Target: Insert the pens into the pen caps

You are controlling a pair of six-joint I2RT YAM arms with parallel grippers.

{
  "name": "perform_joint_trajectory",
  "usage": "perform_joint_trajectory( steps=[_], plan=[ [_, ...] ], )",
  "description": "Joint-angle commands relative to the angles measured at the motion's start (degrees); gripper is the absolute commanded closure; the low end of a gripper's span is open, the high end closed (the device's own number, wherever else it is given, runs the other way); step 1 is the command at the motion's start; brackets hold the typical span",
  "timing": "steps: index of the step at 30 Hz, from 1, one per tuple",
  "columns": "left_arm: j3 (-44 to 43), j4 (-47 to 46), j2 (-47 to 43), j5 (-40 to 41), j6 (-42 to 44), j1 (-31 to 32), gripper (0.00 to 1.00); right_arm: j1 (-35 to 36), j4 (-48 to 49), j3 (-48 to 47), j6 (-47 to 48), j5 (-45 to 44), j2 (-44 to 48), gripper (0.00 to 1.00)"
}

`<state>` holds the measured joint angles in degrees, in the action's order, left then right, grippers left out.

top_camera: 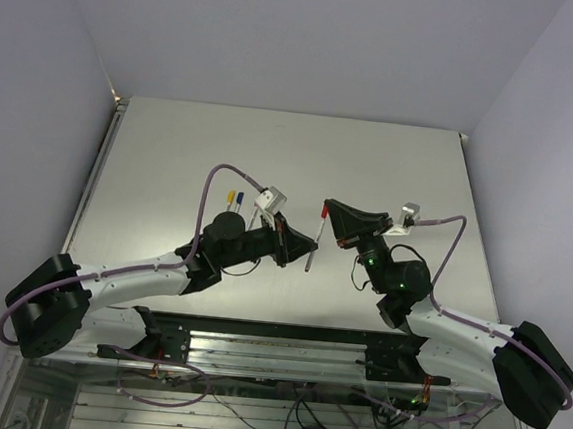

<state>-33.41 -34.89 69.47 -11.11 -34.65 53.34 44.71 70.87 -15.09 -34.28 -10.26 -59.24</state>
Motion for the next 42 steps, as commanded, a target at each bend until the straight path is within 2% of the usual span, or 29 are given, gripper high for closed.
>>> perform_joint_trajectory(
  steps=[1, 15, 22, 26, 31, 39, 40, 42],
  plan=[
    [-0.27, -10.74, -3.52, 7.38, -0.22, -0.51, 0.93, 1.46, -4.19, 2.03, -0.99, 4.1, 0.87, 1.0],
    [0.22, -11.07, -4.82, 8.78, -0.26, -0.51, 0.93, 2.09, -6.43, 0.84, -0.66, 5.39, -0.67, 1.0],
    [-0.49, -7.46, -6.81, 11.58, 2.05, -0.83, 0.93, 2.77, -15.45, -1.68, 0.49, 5.16, -1.87, 1.0],
    [-0.48, -6.33, -8.77, 13.26, 1.9, -3.37, 0.93, 3.49, -20.6, -2.62, 0.82, 4.39, -2.59, 1.0],
    [-0.67, -6.93, -9.38, 13.35, 1.4, -6.18, 0.93, 5.35, -23.67, -3.19, 0.86, 3.28, -4.4, 1.0],
    [-2.93, -4.39, -6.37, 11.53, 1.74, -6.41, 0.93, 6.9, -26.18, -6.57, 2.72, -2.4, -5.94, 1.0],
    [-2.74, -3.84, -6.05, 11.29, 1.7, -6.41, 0.93, 6.87, -27.25, -7.63, 3.5, -3.64, -5.55, 0.95],
    [-2.09, -2.81, -5.53, 10.84, 1.82, -6.48, 0.93, 6.88, -30.04, -10.61, 4.59, -7.17, -4.64, 0.8]
  ],
)
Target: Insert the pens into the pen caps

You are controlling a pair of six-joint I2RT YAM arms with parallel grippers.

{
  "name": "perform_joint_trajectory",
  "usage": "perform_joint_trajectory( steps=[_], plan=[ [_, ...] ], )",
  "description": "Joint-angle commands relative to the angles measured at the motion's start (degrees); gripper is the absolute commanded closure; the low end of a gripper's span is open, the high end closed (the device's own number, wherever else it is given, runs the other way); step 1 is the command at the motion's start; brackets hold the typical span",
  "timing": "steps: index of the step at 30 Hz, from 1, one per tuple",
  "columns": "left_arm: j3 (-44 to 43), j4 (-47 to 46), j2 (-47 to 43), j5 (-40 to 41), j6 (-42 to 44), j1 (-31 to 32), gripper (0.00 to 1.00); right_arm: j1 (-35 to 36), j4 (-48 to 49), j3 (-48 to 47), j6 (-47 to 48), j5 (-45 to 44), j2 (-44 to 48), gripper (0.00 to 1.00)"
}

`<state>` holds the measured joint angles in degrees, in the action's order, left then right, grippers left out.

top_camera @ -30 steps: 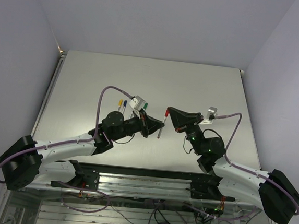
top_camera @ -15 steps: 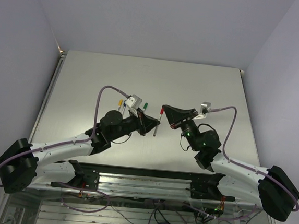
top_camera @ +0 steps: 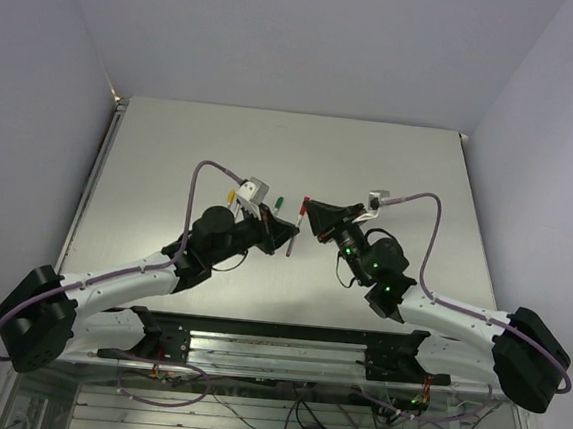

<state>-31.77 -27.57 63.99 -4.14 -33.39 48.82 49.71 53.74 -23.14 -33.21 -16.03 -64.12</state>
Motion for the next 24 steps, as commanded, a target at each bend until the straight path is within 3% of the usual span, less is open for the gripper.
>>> perform_joint_trajectory(
  steps=[1, 4, 7, 12, 19, 24],
  plan=[
    [-3.02, -9.57, 0.16, 3.63, 0.49, -1.91, 0.93, 1.85, -13.97, -3.63, 4.0, -3.5, 1.11, 0.7],
    [-0.15, -8.11, 0.77, 4.12, 0.59, -1.88, 0.93, 1.87, -13.08, -5.12, 7.03, -7.06, 4.58, 0.53],
    [3.03, -6.61, 2.38, 5.58, 0.71, -1.89, 0.93, 1.8, -12.8, -5.58, 8.49, -10.41, 8.91, 0.48],
    [3.11, -3.18, 8.19, 8.63, 0.64, -1.88, 0.93, 1.85, -18.32, -5.11, 8.67, -14.46, 15.39, 0.46],
    [-7.5, 4.66, 21.42, 10.19, 3.88, -2.0, 0.93, 1.81, -39.64, -3.0, -0.83, -23.56, 20.53, 0.46],
    [-17.17, 12.56, 30.71, 13.34, 5.17, -1.97, 0.93, 1.83, -46.79, 1.56, -6.35, -23.93, 26.7, 0.46]
  ],
)
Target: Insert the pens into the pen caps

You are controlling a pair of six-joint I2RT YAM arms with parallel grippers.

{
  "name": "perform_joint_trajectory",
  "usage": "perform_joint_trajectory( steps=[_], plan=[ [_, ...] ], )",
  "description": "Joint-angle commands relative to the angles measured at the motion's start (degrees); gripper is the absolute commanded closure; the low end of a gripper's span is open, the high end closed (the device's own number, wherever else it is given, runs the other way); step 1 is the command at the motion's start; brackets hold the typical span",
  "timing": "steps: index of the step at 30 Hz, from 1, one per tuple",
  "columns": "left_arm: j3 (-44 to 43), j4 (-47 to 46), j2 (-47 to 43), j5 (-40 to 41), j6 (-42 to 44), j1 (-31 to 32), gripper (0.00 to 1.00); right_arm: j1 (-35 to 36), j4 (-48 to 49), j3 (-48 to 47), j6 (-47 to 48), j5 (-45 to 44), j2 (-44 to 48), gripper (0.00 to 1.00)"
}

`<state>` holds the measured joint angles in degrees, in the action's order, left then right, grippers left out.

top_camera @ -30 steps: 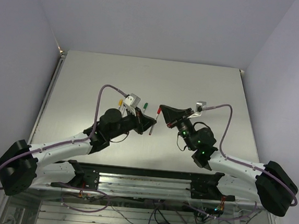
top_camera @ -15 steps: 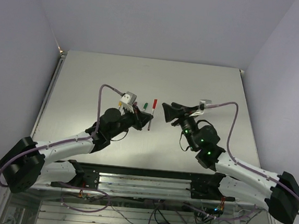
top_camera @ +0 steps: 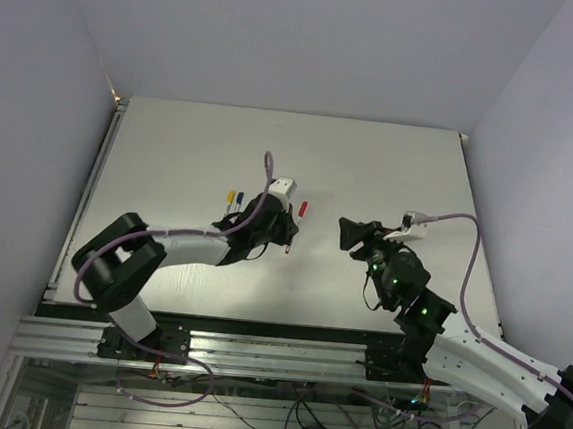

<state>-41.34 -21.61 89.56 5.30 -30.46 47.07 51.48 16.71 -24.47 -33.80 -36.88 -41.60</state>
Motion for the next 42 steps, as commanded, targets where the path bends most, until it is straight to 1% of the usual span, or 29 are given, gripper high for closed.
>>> perform_joint_trajectory(
  steps=[1, 4, 9, 16, 21, 27, 30, 34, 40, 42],
  plan=[
    [-9.8, 8.56, 7.07, 4.76, 2.46, -0.22, 0.93, 0.07, -10.49, 3.51, -5.95, -2.8, 5.28, 0.46],
    [-16.65, 14.63, 12.44, 6.17, 2.93, -0.63, 0.93, 0.03, -14.17, 3.66, -6.88, -2.92, 6.76, 0.45],
    [-22.88, 19.84, 19.56, 5.97, 2.57, -1.69, 0.93, 0.04, -20.9, 1.37, -9.41, -5.46, 5.37, 0.44],
    [-23.57, 21.19, 22.62, 5.86, 1.45, -2.88, 0.92, 0.05, -22.61, 1.23, -10.86, -6.81, 4.24, 0.44],
    [-23.54, 20.82, 23.72, 6.07, 1.22, -3.61, 0.87, 0.03, -22.1, 1.98, -11.24, -6.94, 4.07, 0.44],
    [-23.66, 20.75, 23.55, 6.08, 0.9, -4.3, 0.76, 0.01, -21.92, 1.71, -10.87, -7.08, 3.21, 0.44],
    [-24.07, 20.86, 22.72, 6.06, 1.41, -4.35, 0.67, 0.07, -22.08, 1.46, -10.97, -7.69, 2.58, 0.44],
    [-25.53, 21.89, 20.18, 6.22, 2.53, -4.27, 0.61, 0.1, -23.52, 0.3, -11.13, -9.27, 2.55, 0.43],
    [-27.16, 23.75, 14.99, 6.44, 4.35, -4.29, 0.57, 0.08, -26.46, -2.02, -11.24, -13.04, 4.17, 0.38],
    [-26.46, 23.75, 12.54, 5.98, 4.95, -4.31, 0.59, 0.08, -27.65, -3.04, -10.25, -14.35, 4.76, 0.37]
  ],
)
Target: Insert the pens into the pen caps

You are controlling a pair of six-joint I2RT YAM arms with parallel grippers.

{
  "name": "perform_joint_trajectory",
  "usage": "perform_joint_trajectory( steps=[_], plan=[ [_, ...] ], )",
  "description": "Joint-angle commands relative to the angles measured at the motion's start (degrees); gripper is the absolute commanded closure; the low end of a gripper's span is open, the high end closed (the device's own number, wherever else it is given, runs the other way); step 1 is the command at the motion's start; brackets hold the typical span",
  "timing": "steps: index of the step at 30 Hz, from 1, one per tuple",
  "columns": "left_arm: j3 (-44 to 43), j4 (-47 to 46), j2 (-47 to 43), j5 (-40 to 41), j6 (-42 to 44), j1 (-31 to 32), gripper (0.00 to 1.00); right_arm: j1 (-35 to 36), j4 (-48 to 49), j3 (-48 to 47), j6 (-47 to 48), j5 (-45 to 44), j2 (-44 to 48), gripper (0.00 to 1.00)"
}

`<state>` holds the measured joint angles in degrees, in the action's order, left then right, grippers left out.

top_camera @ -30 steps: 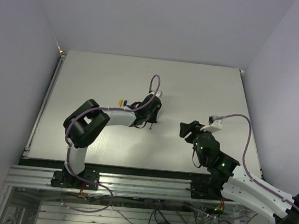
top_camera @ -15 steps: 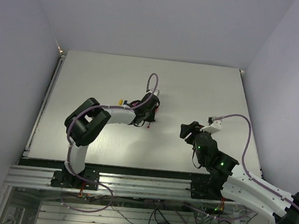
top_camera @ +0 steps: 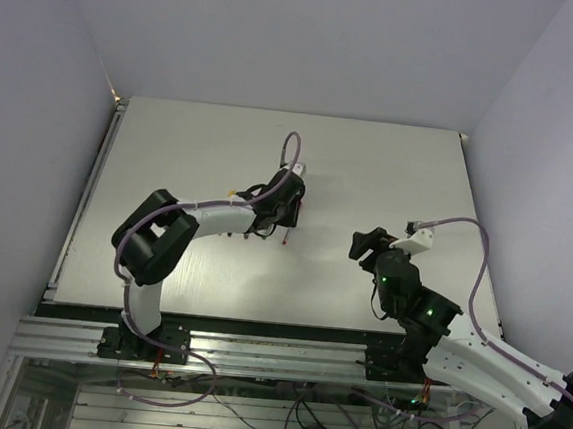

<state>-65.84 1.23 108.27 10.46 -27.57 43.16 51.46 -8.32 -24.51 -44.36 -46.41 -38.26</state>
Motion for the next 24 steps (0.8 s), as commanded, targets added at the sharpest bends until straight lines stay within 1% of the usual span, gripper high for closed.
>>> perform_joint_trajectory(
  steps=[1, 5, 8, 11, 14, 17, 19, 21, 24],
  plan=[
    [-1.66, 1.24, -7.42, 0.43, 2.7, -0.45, 0.6, 0.1, -3.44, -3.58, 0.7, -5.51, 1.57, 0.35],
    [0.85, 3.05, -13.24, 0.39, 4.19, -1.08, 0.6, 0.05, -8.96, -6.58, -1.04, -9.46, 1.7, 0.28],
    [6.37, 1.48, -19.12, -0.28, 4.07, -3.43, 0.6, -0.09, -12.4, -7.91, -2.24, -13.44, 2.44, 0.25],
    [11.77, 0.13, -25.39, -1.95, 3.79, -7.83, 0.6, -1.28, -12.12, -7.93, -0.61, -14.89, 4.63, 0.23],
    [14.39, 2.22, -30.23, -2.58, 4.86, -12.13, 0.59, -4.01, -9.12, -7.86, 3.62, -13.77, 6.8, 0.23],
    [16.18, 3.86, -34.28, -3.34, 5.2, -15.95, 0.59, -7.72, -6.04, -8.49, 8.15, -11.02, 6.96, 0.23],
    [17.62, 4.24, -36.58, -3.83, 4.81, -18.09, 0.59, -11.38, -4.55, -9.56, 10.56, -7.09, 5.06, 0.23],
    [18.68, 4.69, -38.63, -3.77, 4.24, -19.5, 0.59, -16.45, -3.47, -10.9, 12.05, -0.57, 1.36, 0.23],
    [20.1, 5.32, -41.17, -3.71, 3.33, -20.57, 0.58, -25.56, -3.24, -13.58, 12.44, 11.59, -6.32, 0.23]
  ],
)
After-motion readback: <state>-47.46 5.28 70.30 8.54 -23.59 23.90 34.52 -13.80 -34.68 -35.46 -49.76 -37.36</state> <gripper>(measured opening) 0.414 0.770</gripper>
